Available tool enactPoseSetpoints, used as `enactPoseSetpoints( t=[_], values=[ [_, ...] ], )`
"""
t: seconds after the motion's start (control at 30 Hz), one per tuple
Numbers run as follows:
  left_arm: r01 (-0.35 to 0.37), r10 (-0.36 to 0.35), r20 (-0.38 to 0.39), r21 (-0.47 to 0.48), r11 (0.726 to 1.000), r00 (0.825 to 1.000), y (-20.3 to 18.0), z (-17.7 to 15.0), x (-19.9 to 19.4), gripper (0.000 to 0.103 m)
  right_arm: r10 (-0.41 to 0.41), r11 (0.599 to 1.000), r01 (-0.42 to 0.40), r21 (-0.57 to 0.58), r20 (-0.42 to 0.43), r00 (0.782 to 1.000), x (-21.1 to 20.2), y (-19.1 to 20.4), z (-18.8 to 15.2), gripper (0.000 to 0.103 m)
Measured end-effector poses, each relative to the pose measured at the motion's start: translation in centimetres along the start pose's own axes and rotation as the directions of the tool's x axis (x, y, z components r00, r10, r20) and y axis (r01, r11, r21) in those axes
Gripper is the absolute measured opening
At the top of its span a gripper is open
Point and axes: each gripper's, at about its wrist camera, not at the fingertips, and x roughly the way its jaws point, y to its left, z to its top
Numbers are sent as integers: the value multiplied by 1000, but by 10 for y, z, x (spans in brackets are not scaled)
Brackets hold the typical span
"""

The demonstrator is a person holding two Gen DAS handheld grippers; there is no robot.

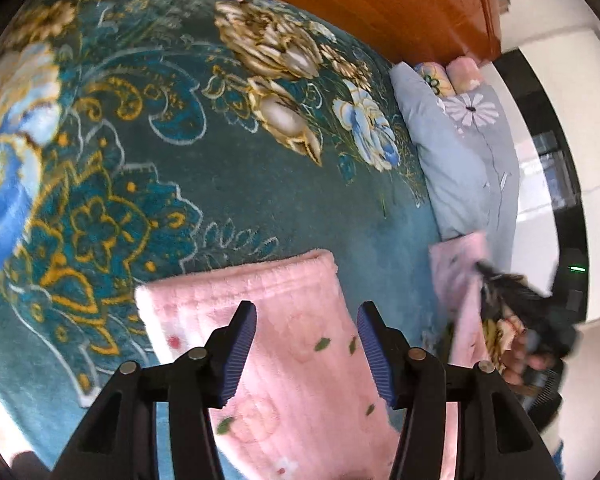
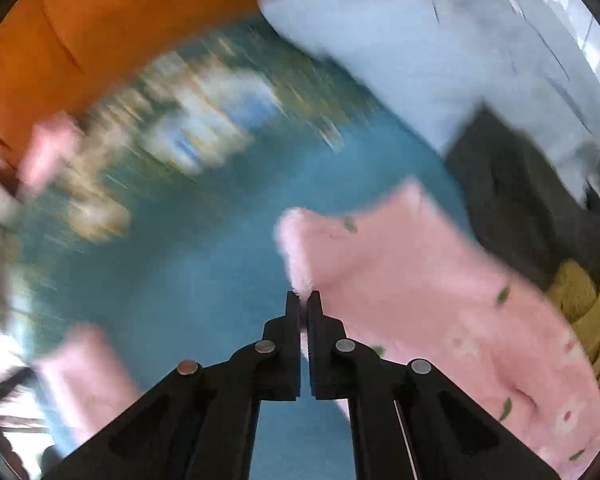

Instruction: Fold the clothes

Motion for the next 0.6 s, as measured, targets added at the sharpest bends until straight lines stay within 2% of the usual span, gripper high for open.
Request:
enactPoseSetpoints(
  t=[0.07, 0.13, 0.23, 0.37, 0.4, 0.47, 0.53, 0.6],
  values=[
    [24, -25, -12, -35, 999, 1000, 2, -1, 8, 57, 102, 995, -102, -3, 68, 992, -28, 20, 12, 2],
    [46, -47, -27, -48, 998, 999, -1, -3, 16, 57, 139, 989, -136, -55, 52, 989, -19, 52, 20, 2],
    [56, -59, -56, -49, 997, 997, -9, -5, 28, 57, 117, 990, -126, -67, -113, 987, 43, 76, 8, 2],
    [65, -67, -94, -33, 997, 993, -26, -3, 46, 57, 133, 989, -145, -31, -239, 962, 89, 79, -14, 6],
    [68, -71, -104, -26, 997, 992, -32, -2, 53, 59, 156, 985, -170, -34, -254, 954, 87, 77, -16, 7],
    [76, -77, -124, -14, 997, 989, -44, 0, 66, 62, 192, 975, -214, -62, -253, 948, 74, 79, -17, 16],
    [66, -66, -157, -3, 998, 985, -57, 2, 86, 62, 218, 968, -238, -80, -203, 955, 46, 69, -16, 26],
    [55, -55, -184, 0, 998, 981, -66, 3, 106, 62, 246, 966, -255, -52, -132, 960, 8, 41, -19, 27]
  ],
)
